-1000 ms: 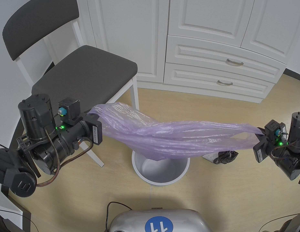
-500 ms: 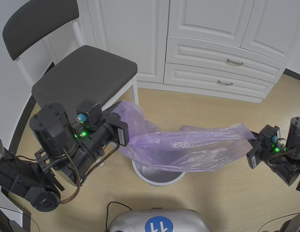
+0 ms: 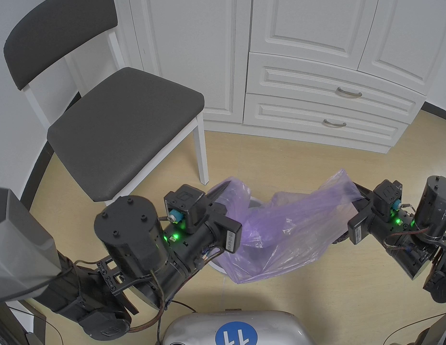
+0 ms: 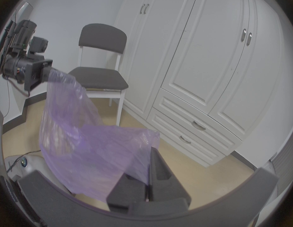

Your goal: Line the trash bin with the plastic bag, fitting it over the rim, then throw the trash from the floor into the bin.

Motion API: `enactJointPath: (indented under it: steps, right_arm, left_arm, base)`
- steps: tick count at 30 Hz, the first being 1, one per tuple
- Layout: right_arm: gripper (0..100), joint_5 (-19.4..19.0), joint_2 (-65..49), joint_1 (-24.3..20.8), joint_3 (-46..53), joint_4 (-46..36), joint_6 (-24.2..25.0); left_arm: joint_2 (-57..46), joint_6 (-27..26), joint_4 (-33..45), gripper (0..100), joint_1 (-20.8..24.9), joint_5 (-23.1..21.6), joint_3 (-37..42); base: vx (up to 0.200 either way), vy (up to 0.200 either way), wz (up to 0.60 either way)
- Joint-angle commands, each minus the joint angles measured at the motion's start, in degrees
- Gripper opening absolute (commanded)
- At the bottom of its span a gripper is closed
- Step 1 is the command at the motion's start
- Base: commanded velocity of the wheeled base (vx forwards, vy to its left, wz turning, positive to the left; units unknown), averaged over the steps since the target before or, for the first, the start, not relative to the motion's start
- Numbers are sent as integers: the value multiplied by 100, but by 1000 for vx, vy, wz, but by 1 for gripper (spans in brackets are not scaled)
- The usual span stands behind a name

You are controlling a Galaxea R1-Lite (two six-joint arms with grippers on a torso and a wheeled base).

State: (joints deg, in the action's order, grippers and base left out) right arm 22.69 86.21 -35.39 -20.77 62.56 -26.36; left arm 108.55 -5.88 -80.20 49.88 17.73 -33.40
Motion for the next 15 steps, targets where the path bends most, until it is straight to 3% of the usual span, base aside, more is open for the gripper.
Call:
enactJointPath:
  steps: [1, 6, 10, 15]
  right_arm:
    - [0, 25, 889, -188, 65, 687, -19]
    - [0, 43, 1504, -346, 65, 1584, -27]
    - [0, 52, 2268, -557, 91, 2744, -63]
    - [0, -1, 2286, -601, 144, 2744, -63]
  left_arm:
    - [193, 16, -13, 0, 118, -6, -35]
    - [334, 25, -189, 0, 188, -6, -88]
    - [580, 69, -488, 0, 285, 12, -140]
    - [642, 87, -532, 0, 285, 12, -167]
  base:
    - [0, 0, 0]
    - [0, 0, 0]
    - [0, 0, 0]
    - [0, 0, 0]
